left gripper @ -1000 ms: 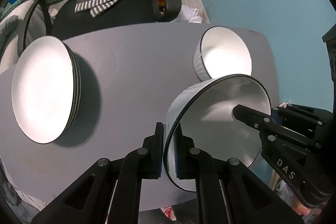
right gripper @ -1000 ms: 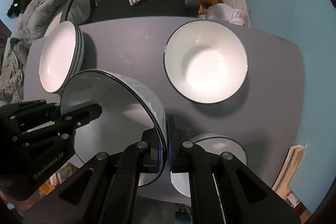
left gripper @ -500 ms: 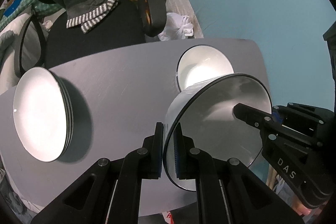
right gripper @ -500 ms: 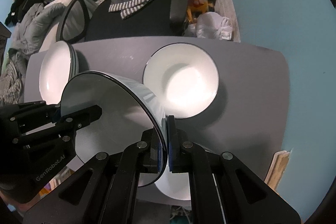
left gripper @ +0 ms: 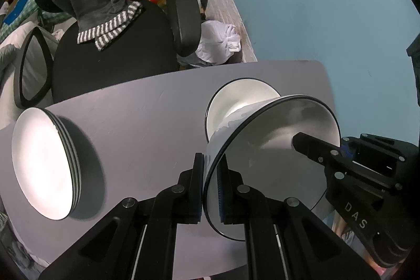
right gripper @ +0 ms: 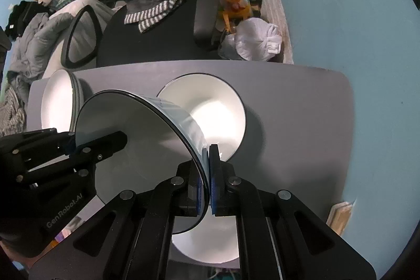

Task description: Organize plates and bowls

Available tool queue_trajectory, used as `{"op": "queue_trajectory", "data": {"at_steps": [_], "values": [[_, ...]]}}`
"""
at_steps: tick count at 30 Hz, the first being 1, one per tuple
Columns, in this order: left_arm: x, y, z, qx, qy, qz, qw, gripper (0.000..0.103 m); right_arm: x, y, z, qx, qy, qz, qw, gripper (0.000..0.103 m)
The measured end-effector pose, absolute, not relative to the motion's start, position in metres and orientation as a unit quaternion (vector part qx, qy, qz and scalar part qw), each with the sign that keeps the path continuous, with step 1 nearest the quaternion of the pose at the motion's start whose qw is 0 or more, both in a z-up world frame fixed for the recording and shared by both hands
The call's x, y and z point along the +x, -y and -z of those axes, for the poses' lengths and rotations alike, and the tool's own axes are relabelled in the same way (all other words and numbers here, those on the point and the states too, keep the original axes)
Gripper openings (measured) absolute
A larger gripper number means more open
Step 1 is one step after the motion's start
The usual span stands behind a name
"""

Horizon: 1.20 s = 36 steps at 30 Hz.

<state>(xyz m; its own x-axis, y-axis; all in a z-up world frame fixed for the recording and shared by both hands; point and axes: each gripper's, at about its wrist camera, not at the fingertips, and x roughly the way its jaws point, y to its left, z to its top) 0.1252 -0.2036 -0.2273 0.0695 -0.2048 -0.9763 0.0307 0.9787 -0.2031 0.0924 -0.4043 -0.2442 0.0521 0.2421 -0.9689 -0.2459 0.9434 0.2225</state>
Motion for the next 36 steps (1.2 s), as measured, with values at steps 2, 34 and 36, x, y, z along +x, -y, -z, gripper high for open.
{"op": "queue_trajectory", "data": {"at_steps": [2,34,36], "values": [[0.128,0.207,0.228,-0.062,-0.677,0.080,0.729,0.008,0.096,0.406,0.246,-0.001,-0.669,-0.168,0.724,0.005],[0.156,0.233,0.259,-0.033,-0.689,0.047,0.722,0.012,0.129,0.425,0.285,0.028,-0.704,-0.145,0.694,0.007],[0.157,0.234,0.258,-0.031,-0.688,0.047,0.723,0.013,0.129,0.425,0.287,0.029,-0.706,-0.145,0.692,0.007]]}}
